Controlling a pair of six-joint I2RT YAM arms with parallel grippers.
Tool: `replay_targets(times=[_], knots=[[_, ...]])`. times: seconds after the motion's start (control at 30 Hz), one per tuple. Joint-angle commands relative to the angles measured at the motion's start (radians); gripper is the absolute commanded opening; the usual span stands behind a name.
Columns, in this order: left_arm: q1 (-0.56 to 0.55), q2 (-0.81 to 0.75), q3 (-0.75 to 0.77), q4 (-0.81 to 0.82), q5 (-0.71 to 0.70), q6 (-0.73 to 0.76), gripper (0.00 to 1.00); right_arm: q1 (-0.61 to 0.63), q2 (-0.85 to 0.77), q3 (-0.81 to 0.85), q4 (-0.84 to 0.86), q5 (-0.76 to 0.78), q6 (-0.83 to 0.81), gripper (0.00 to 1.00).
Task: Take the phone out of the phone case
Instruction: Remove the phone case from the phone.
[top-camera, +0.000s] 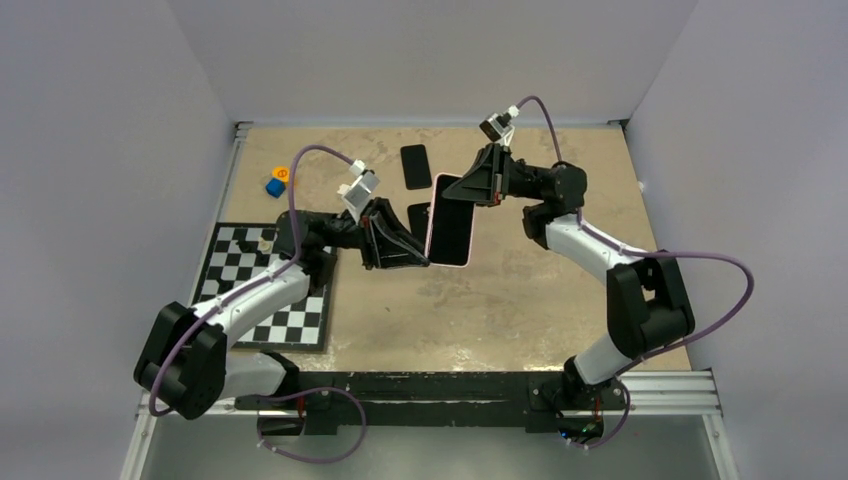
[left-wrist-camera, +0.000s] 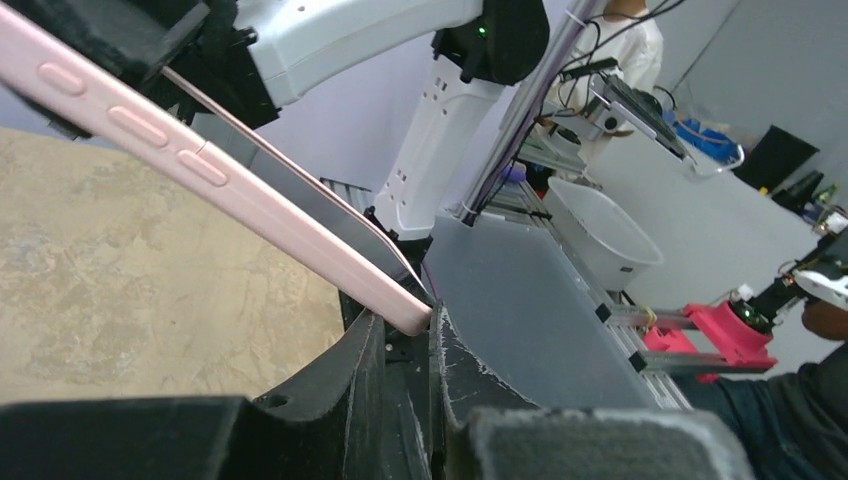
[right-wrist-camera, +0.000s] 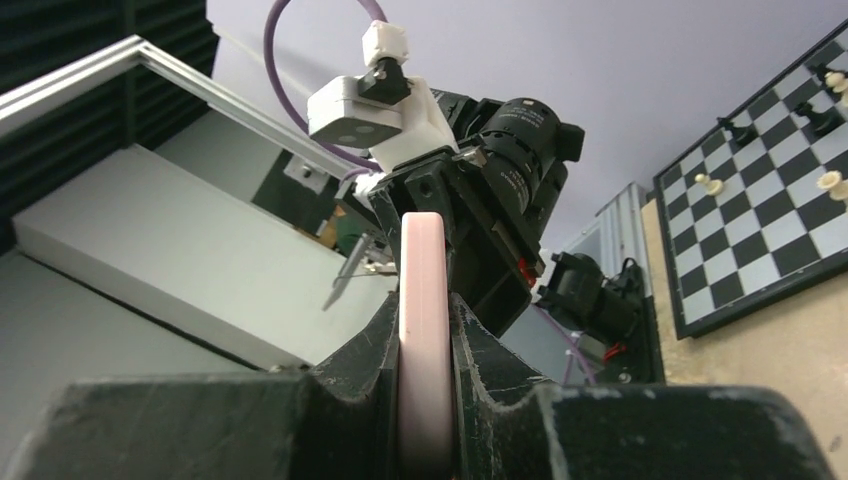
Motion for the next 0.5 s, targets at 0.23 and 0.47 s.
replay_targets(times=[0.23,0.47], knots=[[-0.015,-0.021,0.135,-0.160,-0.077,0.354,0.00,0.026,0.015,-0.010,0.124,0.075,0.099,0.00],[-0.016,-0.136,0.008,-0.246,-0.151,0.319,0.48,0.014,-0.073,0.034,-0.196,0.095,-0.222,0.00]])
